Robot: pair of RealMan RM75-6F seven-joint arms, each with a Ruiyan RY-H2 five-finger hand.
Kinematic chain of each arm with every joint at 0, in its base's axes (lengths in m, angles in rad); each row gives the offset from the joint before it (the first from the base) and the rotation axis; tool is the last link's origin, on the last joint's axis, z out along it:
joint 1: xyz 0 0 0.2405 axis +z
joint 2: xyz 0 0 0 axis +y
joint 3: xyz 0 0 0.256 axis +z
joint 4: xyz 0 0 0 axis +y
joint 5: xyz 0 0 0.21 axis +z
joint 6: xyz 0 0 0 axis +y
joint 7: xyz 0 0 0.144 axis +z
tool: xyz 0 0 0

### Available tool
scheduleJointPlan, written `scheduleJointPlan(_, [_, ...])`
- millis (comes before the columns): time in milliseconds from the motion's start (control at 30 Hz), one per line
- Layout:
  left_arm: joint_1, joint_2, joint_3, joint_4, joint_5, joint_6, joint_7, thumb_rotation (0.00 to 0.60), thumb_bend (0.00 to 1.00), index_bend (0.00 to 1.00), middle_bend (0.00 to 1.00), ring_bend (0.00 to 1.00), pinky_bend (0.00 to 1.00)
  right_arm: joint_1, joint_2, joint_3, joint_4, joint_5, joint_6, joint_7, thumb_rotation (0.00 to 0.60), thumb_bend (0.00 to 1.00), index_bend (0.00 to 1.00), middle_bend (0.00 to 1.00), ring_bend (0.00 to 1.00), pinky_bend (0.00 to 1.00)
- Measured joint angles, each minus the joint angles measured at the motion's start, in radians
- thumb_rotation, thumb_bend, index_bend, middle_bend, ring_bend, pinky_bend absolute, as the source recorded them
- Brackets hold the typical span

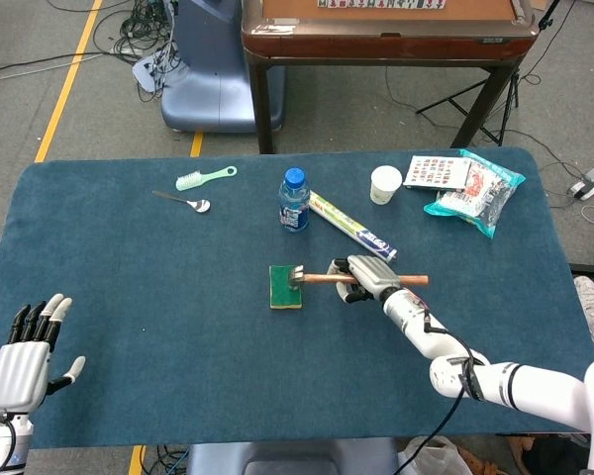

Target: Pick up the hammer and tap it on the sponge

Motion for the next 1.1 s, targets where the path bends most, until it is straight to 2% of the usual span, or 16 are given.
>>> scheduleJointPlan(200, [0.003, 0.0, 0.0, 0.003, -0.001, 0.003, -0.004, 0.6, 0.23, 0.07, 0.07, 0.04, 0.0, 0.013, -0.017, -0.006, 0.012, 0.017, -0.003, -0.009, 0.6, 1.0, 0.67, 0.8, 0.68, 0.79])
scheduleJointPlan(633, [0.002, 0.0, -0.002, -0.001, 0.007, 0.004, -0.003, 0.6, 0.23, 0.07, 0.07, 0.04, 0.0, -0.023, 0.065, 0.037, -0.092, -0.05, 0.049, 0.045, 0.6, 1.0, 0.67, 0.8, 0.68, 0.79])
scheduleJointPlan(833, [0.004, -0.001, -0.002, 0.007, -0.002, -0.001, -0.008, 0.6, 0.23, 0.07, 0.07, 0.04, 0.0, -0.012, 0.025, 0.023, -0.043, -0.045, 0.037, 0.036, 0.6, 1.0, 0.67, 0.8, 0.68, 0.79])
scheduleJointPlan(1100, [0.009, -0.004, -0.001, 0.022, -0.01, -0.004, -0.02, 0.6, 0.23, 0.07, 0.07, 0.04, 0.0, 0.027, -0.053, -0.023, 0.051, 0.011, 0.005, -0.025, 0.6, 1.0, 0.67, 0.8, 0.68, 0.79])
